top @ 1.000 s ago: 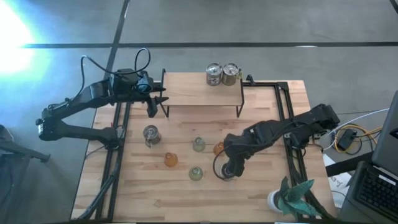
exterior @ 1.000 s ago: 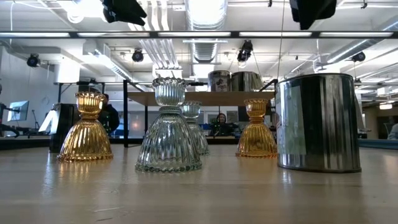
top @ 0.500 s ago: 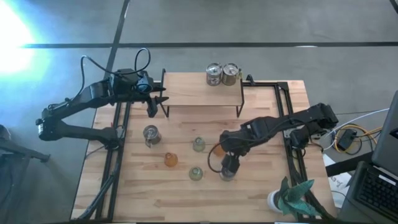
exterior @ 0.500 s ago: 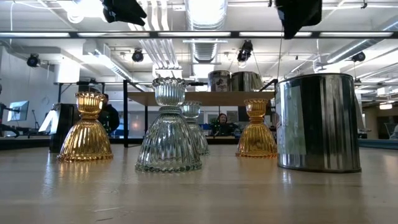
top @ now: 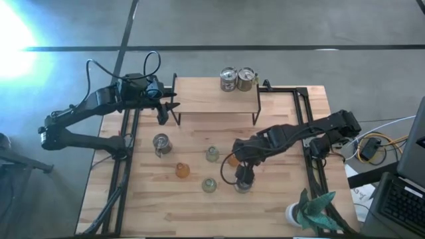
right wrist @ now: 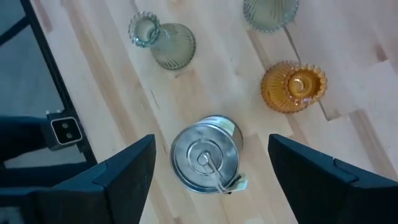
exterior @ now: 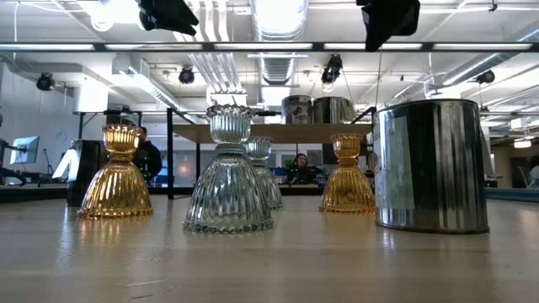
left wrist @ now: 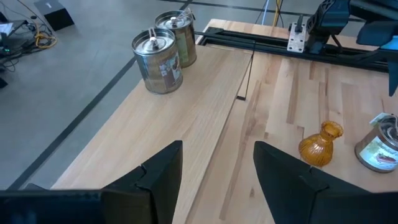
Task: Pick & Place candle stick holders
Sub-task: Put the silver scented candle on the shelf
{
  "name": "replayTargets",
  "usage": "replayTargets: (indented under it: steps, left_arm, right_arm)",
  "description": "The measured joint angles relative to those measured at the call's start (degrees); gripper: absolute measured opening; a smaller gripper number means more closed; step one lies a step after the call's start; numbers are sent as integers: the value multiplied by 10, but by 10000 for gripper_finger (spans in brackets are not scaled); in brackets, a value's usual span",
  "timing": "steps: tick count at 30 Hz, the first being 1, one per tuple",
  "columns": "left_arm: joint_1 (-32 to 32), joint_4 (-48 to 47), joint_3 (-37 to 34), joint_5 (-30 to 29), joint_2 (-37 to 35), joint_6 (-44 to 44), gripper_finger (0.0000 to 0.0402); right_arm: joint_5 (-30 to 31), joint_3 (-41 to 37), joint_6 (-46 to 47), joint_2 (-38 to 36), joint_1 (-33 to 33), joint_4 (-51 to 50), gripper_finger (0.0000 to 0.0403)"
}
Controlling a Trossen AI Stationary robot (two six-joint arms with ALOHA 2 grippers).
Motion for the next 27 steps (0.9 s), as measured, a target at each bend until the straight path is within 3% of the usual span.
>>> replayTargets:
  steps: [4,13,27]
  left_arm:
    - [0,0,0,-1,0,0,202]
    - [0,0,0,-9,0,2,202]
    - [0,2,-37,-27,0,4,202]
  right_arm:
    - [-3,-10,29,0,-2,-1,307]
    - [-5,-32,57,0,1,0,377]
    - [-20,-102,209,0,36,43,380]
